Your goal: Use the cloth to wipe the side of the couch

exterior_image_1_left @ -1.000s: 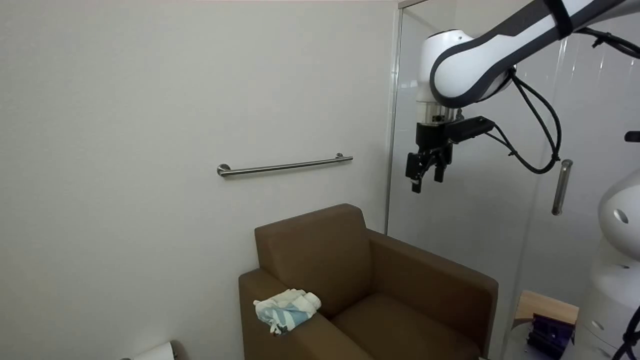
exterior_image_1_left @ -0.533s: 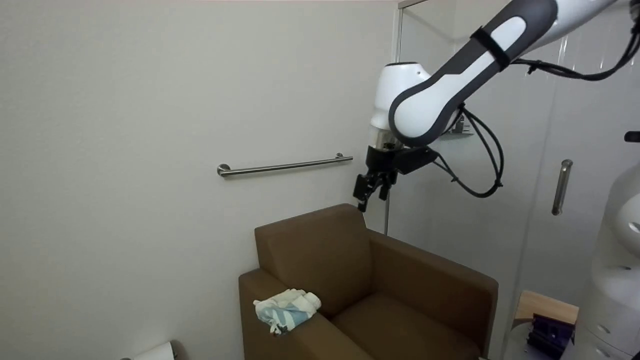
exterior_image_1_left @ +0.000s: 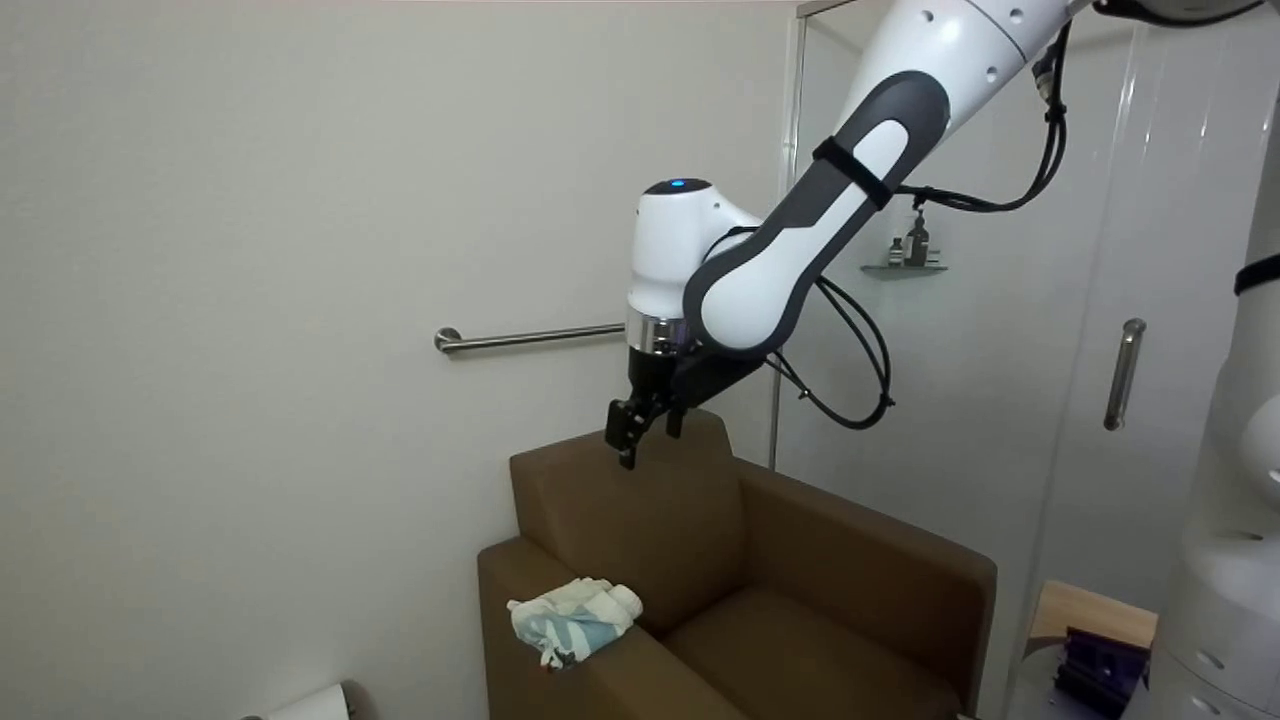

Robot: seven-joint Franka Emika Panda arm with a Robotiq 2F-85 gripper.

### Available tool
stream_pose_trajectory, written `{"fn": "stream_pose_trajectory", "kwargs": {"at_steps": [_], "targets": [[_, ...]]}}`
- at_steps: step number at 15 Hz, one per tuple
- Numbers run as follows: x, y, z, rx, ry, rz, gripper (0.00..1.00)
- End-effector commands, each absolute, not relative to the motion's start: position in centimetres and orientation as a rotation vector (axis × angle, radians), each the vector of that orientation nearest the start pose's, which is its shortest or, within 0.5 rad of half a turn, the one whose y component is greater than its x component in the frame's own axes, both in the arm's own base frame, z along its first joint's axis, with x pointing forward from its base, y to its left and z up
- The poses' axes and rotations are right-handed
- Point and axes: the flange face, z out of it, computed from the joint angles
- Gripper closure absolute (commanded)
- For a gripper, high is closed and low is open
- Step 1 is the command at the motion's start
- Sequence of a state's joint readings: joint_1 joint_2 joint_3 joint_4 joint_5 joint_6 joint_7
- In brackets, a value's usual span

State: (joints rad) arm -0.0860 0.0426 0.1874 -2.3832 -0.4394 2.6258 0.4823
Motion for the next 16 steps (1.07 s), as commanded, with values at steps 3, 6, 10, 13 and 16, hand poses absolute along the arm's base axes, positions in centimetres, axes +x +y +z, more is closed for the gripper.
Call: {"fn": "stream_pose_trajectory", "kwargs": {"at_steps": [3,6,10,13,16], "targets": [[51.4,6.1,32.3,-3.299,0.036,-0.436,0.0],[54.0,7.1,30.6,-3.296,-0.074,-0.465,0.0],[58.9,7.0,24.3,-3.275,-0.142,-0.368,0.0],[62.1,6.3,19.1,-3.265,-0.177,-0.335,0.0],[61.7,6.1,17.9,-3.255,-0.151,-0.304,0.0]]}}
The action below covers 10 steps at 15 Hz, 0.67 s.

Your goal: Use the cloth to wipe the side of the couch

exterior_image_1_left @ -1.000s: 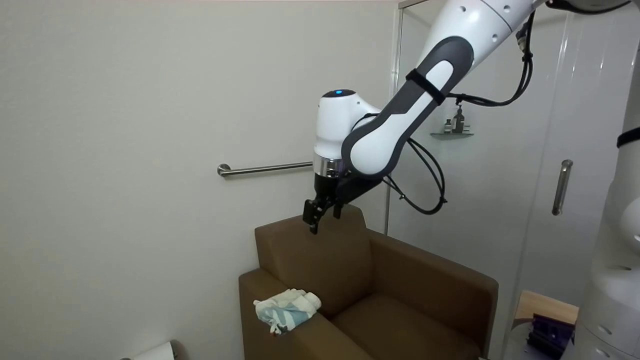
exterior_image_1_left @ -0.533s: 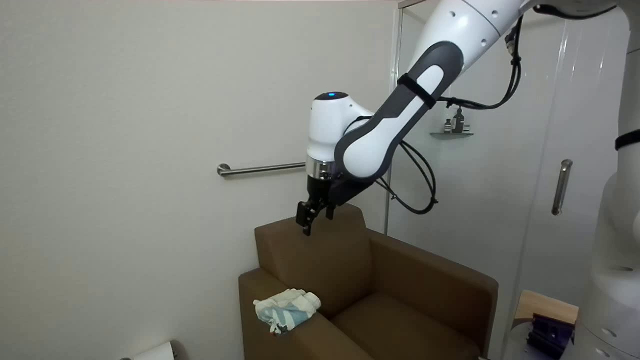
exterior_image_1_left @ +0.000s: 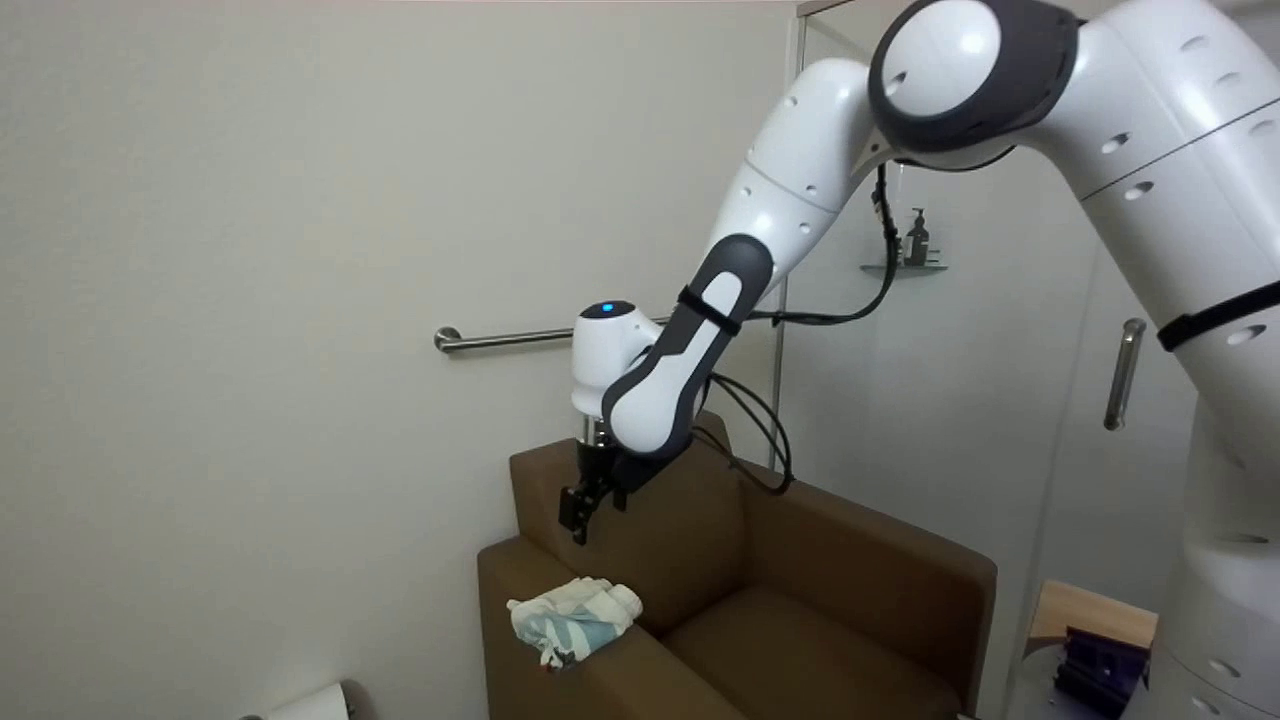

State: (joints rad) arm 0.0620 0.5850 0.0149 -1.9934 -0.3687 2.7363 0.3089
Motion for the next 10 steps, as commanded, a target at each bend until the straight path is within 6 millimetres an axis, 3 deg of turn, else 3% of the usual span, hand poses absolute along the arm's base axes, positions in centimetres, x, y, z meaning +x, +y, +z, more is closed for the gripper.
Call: {"fn": "stream_pose_trajectory", "kwargs": {"at_steps": [1,3,7,10], "targets": [[62.2,6.0,16.3,-3.25,-0.146,-0.288,0.0],[62.3,6.0,15.9,-3.258,-0.148,-0.286,0.0],[62.6,6.4,18.1,-3.271,-0.112,-0.373,0.0],[63.5,7.0,15.3,-3.244,-0.128,-0.335,0.0]]}}
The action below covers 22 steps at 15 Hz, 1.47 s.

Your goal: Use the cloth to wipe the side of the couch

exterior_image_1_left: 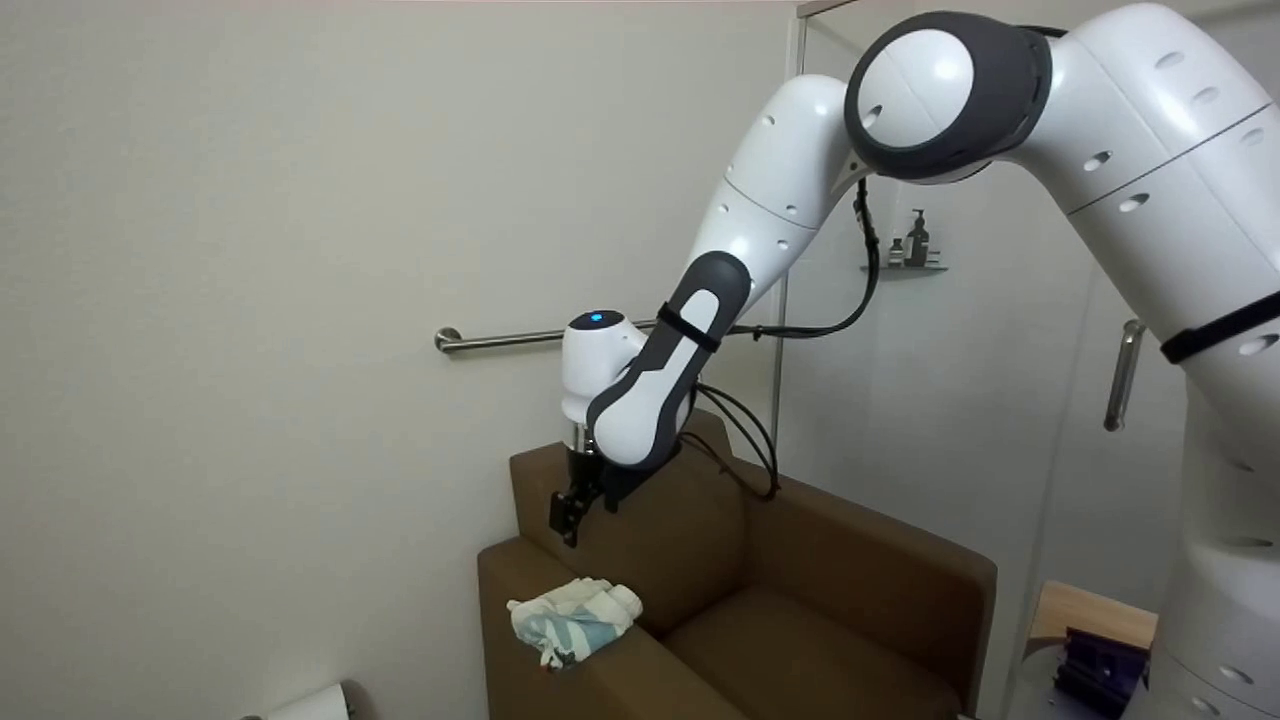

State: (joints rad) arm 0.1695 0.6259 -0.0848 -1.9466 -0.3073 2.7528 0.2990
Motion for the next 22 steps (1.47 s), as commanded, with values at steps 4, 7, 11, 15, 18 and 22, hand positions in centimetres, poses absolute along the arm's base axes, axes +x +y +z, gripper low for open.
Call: {"fn": "stream_pose_trajectory", "kwargs": {"at_steps": [4,7,11,15,18,22], "targets": [[63.9,7.6,10.7,-3.194,-0.077,-0.224,0.0],[63.5,6.7,7.8,-3.214,-0.043,-0.178,0.0],[63.3,5.6,4.6,-3.28,-0.044,-0.158,0.0],[62.9,5.9,0.9,-3.247,-0.068,-0.105,0.0],[62.8,6.9,-1.2,-3.229,-0.078,-0.1,0.26],[62.8,6.7,-1.7,-3.226,-0.081,-0.104,0.5]]}}
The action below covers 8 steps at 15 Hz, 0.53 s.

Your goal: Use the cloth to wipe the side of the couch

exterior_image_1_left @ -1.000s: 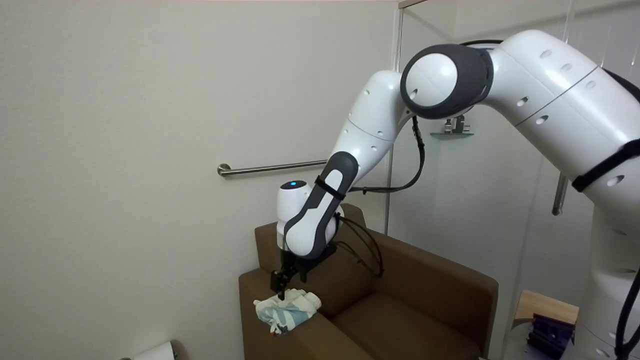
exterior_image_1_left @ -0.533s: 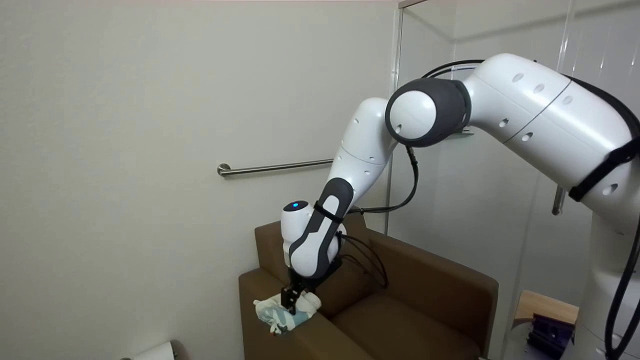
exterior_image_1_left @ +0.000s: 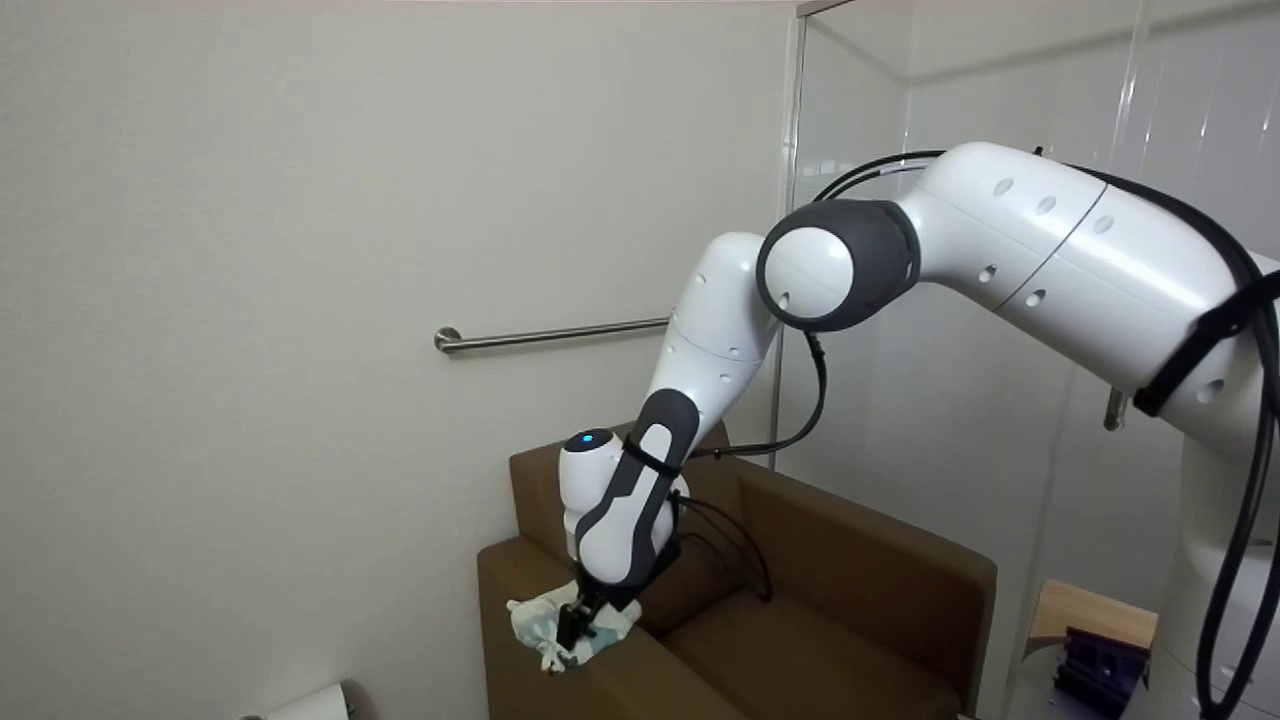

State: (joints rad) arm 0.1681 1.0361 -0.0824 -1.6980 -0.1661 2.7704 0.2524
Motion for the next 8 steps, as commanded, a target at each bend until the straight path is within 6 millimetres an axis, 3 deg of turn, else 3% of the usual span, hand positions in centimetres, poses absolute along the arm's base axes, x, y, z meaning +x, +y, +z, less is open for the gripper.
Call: {"fn": "stream_pose_trajectory", "kwargs": {"at_steps": [1,6,8], "targets": [[62.8,6.5,-1.8,-3.225,-0.079,-0.102,0.55],[63.1,6.1,0.5,-3.253,-0.117,-0.077,0.9],[63.3,6.7,1.7,-3.244,-0.156,-0.069,0.94]]}}
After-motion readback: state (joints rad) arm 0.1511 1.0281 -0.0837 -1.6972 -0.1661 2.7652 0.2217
